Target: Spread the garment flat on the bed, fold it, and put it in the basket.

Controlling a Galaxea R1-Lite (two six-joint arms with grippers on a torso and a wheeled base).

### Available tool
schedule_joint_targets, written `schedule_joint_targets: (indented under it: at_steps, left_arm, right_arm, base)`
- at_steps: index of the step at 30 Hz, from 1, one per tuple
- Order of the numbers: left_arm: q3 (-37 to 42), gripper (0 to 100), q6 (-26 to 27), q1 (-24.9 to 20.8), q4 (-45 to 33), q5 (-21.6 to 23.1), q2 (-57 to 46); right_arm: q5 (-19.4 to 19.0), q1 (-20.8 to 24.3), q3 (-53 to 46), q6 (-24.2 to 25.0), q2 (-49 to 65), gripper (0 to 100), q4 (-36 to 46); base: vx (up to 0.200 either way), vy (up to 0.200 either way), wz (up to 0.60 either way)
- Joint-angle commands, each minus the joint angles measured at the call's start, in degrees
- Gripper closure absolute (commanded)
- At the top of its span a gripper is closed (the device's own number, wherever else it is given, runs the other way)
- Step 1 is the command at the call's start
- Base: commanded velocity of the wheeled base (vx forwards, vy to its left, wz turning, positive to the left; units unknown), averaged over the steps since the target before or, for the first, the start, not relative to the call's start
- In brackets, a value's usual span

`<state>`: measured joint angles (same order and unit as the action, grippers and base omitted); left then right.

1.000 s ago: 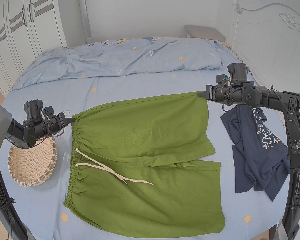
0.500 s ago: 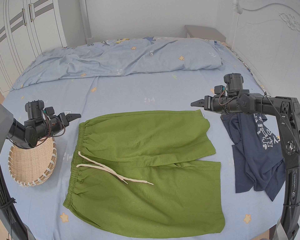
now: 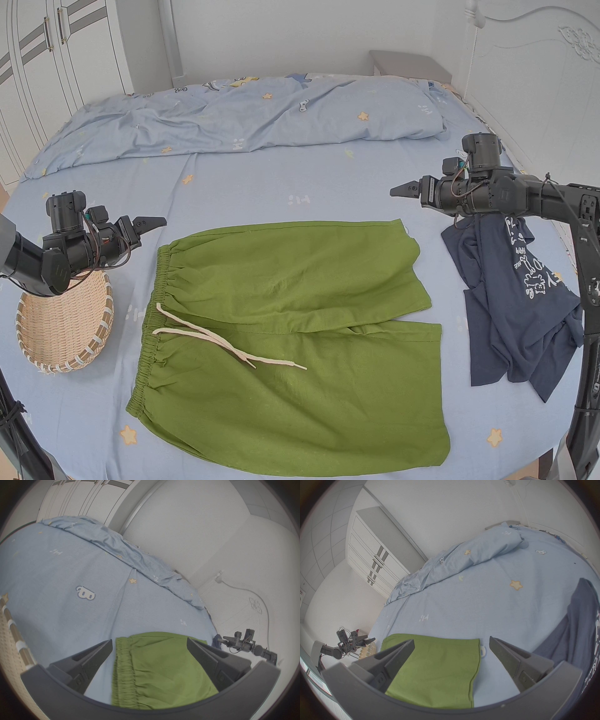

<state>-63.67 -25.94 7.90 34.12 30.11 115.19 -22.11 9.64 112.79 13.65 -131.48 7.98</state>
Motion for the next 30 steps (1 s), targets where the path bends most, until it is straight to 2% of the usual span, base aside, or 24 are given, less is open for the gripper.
schedule_joint_targets:
  at_steps: [1,3,5,6,11,12,13,19,23,24,25,26,29,30]
  left_arm:
    - [4.6,0,-7.5,-3.2,-2.7,0.0,-11.1]
    - [9.4,0,-8.4,-4.1,-5.4,0.7,-15.8]
    - [10.1,0,-8.4,-4.1,-5.6,0.7,-16.2]
    - [15.7,0,-8.7,-4.1,-6.1,1.2,-18.3]
    - [30.4,0,-8.2,-3.2,-5.3,3.5,-20.7]
    - [30.8,0,-8.2,-3.2,-5.3,3.6,-20.8]
    - [35.3,0,-7.9,-3.0,-5.0,4.6,-21.8]
    - [50.0,0,-4.7,-1.8,-2.7,7.6,-29.0]
    - [53.5,0,-2.6,-0.5,-2.0,8.1,-29.1]
    - [56.3,0,1.4,1.9,-1.3,8.3,-28.4]
    - [56.4,0,1.7,2.0,-1.3,8.3,-28.4]
    - [57.9,0,5.1,3.6,-1.2,8.4,-26.1]
    - [58.0,0,8.9,5.6,-1.0,8.3,-22.9]
    - [58.0,0,12.1,7.7,-0.7,8.4,-21.0]
  right_arm:
    - [-0.1,-2.2,-14.3,1.4,14.8,0,0.1]
    - [-0.6,-3.4,-27.2,1.5,23.5,0,-0.6]
    - [-0.6,-3.5,-28.6,1.5,24.4,0,-0.7]
    - [-1.1,-3.8,-40.2,1.5,30.5,0,-2.2]
    - [-1.2,-3.6,-59.1,1.5,37.8,0,-10.0]
    - [-1.2,-3.6,-59.5,1.5,37.8,0,-10.4]
    - [-1.2,-3.3,-64.1,1.6,38.4,0,-14.5]
    - [-1.3,-3.3,-73.9,2.5,41.5,0,-22.0]
    - [-1.3,-3.3,-75.0,2.5,41.8,0,-23.0]
    - [-1.3,-3.2,-75.2,2.4,42.1,0,-23.3]
    - [-1.3,-3.2,-75.2,2.4,42.1,0,-23.3]
    - [-1.3,-3.1,-75.8,2.3,42.4,0,-23.3]
    - [-1.3,-2.6,-76.3,2.1,42.9,0,-23.4]
    - [-1.3,-2.6,-76.2,2.1,43.0,0,-23.4]
  base:
    - [0.0,0.0,0.0]
    - [0.0,0.0,0.0]
    - [0.0,0.0,0.0]
    - [0.0,0.0,0.0]
    - [0.0,0.0,0.0]
    - [0.0,0.0,0.0]
    - [0.0,0.0,0.0]
    - [0.0,0.0,0.0]
    - [0.0,0.0,0.0]
    - [0.0,0.0,0.0]
    - [0.0,0.0,0.0]
    - [0.0,0.0,0.0]
    - [0.0,0.0,0.0]
    - [0.0,0.0,0.0]
